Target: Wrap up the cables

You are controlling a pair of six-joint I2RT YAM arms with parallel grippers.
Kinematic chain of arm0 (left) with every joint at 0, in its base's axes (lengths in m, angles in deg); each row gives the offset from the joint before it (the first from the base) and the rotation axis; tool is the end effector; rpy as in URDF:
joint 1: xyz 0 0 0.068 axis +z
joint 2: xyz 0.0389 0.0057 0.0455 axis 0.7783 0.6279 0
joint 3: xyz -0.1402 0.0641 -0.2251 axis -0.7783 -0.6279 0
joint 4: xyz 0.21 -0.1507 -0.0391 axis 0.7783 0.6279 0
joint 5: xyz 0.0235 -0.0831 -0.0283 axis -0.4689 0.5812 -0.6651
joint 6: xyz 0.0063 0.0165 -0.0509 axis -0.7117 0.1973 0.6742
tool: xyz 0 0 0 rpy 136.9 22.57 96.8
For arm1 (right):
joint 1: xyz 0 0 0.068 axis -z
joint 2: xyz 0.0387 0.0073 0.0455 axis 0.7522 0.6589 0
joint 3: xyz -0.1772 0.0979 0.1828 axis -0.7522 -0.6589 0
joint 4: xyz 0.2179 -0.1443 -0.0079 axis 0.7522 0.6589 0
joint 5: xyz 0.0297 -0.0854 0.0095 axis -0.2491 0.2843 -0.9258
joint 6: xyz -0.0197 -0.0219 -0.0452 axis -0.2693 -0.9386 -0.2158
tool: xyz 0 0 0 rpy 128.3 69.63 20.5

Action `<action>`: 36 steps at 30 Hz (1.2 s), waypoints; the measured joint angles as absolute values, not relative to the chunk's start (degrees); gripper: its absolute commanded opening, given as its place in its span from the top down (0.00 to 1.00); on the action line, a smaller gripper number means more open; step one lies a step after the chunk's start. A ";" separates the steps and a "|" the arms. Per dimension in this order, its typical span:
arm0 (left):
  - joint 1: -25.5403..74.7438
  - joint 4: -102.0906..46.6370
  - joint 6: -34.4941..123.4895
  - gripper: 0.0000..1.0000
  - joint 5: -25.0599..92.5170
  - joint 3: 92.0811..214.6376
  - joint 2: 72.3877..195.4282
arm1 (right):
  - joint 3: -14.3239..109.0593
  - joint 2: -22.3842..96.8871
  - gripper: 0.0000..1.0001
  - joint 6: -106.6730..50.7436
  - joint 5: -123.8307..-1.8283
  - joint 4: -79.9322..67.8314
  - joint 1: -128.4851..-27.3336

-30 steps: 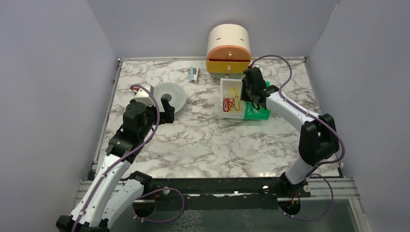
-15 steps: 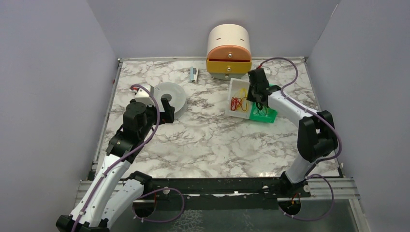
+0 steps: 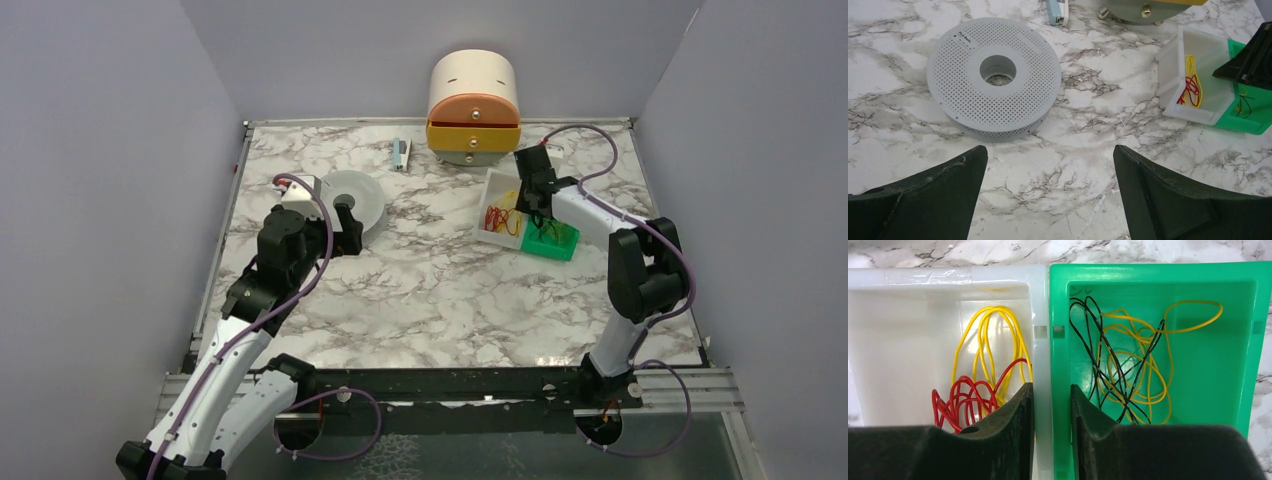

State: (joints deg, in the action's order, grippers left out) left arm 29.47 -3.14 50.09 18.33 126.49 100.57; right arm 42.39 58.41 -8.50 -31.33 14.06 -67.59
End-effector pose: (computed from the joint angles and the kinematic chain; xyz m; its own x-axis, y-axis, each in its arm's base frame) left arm 0.1580 -0.0580 0.3281 -0.3686 -0.1690 -0.9141 0.1549 0.9584 -0.2396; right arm 0.3656 0.1093 0.2099 -0.6983 0.1899 -0.6902 0.2772 0.9607 -0.0162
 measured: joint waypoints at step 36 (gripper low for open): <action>31.42 -3.89 50.55 0.01 18.16 126.53 109.13 | 37.45 36.92 0.37 -12.65 -36.82 11.20 -82.41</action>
State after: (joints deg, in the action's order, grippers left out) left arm 31.42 -3.89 50.55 18.16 126.53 109.13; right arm 37.45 36.92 -12.65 -36.82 11.20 -82.41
